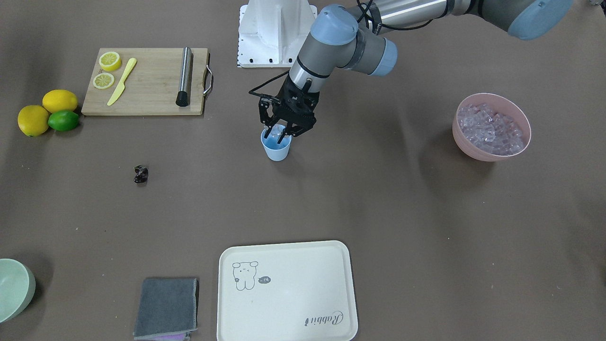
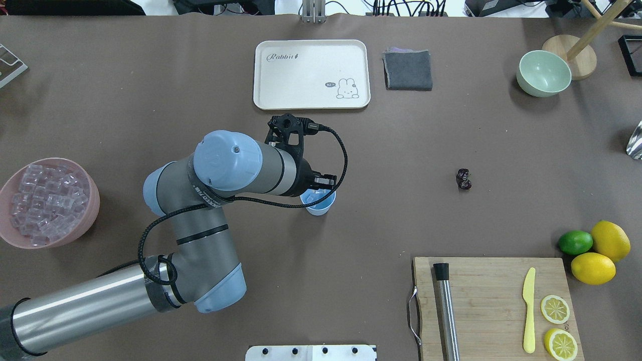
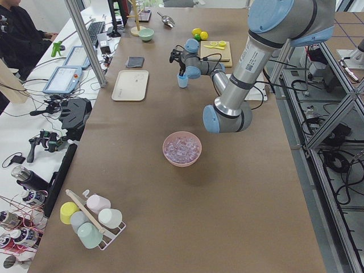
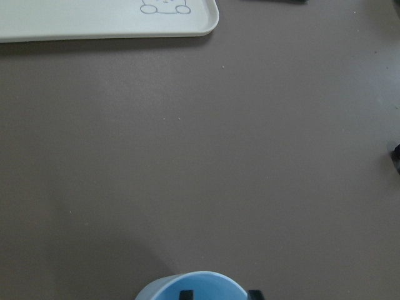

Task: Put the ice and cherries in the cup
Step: 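Carry the ice cube with the left gripper over the blue cup, then open the left gripper to drop the ice cube into the blue cup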

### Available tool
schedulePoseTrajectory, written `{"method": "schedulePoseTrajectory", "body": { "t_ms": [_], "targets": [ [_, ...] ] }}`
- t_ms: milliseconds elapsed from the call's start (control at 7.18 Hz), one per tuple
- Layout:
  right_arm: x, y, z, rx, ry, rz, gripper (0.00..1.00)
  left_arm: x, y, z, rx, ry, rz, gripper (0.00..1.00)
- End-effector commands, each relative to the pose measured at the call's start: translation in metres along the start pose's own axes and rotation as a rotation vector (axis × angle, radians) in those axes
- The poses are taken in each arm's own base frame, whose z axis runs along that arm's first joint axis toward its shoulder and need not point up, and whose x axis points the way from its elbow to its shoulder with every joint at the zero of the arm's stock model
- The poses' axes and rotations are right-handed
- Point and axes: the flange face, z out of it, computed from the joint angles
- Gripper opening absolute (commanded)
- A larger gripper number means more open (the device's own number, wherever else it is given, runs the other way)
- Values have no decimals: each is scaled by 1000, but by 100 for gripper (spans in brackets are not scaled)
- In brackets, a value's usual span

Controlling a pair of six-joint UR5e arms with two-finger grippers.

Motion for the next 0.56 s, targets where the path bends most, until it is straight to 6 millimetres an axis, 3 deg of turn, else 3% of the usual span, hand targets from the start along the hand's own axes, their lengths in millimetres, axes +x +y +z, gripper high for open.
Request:
{"method": "schedulePoseTrajectory", "body": {
  "t_ms": [0, 418],
  "targets": [
    [0, 0, 0, -1, 0, 2, 100, 2, 2, 0, 24, -9, 0, 97],
    [0, -1, 0, 0, 0, 0, 100, 3, 7, -14, 21, -10, 2, 98]
  ]
}}
